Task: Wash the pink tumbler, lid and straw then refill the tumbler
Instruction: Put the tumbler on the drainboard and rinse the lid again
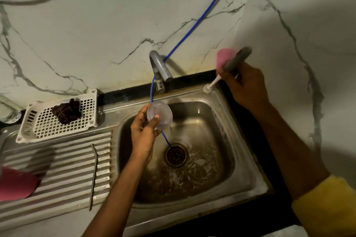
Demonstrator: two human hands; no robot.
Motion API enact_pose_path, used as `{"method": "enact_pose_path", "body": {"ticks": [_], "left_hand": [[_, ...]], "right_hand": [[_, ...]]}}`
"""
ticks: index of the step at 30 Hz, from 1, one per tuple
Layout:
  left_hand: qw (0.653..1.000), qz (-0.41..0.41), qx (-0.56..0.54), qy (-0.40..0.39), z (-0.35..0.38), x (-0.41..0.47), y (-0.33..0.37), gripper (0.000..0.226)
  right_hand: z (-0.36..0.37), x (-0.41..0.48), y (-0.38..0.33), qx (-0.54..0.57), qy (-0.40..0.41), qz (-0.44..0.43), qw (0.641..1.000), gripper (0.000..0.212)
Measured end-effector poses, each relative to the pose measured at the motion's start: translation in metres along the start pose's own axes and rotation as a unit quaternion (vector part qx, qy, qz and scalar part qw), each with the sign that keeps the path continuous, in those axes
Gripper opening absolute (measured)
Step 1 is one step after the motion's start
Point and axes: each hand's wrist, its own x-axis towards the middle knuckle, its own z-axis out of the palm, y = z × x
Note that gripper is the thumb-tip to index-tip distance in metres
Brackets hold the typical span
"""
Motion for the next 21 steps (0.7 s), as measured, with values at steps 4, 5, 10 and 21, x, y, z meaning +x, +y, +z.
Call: {"method": "enact_pose_path", "body": {"ticks": [4,5,10,21], "left_hand": [[1.0,-0.012,0.014,-0.021,0.015,0.0,0.0,0.046],[1.0,-0.013,0.016,-0.023,0.019,0.001,-0.001,0.046],[0.999,-0.018,0.014,-0.026,0.032,0.0,-0.002,0.046],[1.0,-0.011,0.001,-0.021,0.038,0.003,0.007,0.045]], "right_hand": [[-0.022,0.068,0.0,-0.054,0.074,-0.08,0.993,0.043],[-0.028,0.085,0.001,-0.055,0.089,-0.09,0.99,0.048],[-0.043,0.156,0.007,-0.066,0.17,-0.126,0.975,0.056],[0.0,0.214,0.069,-0.212,0.089,0.022,0.973,0.05]]}}
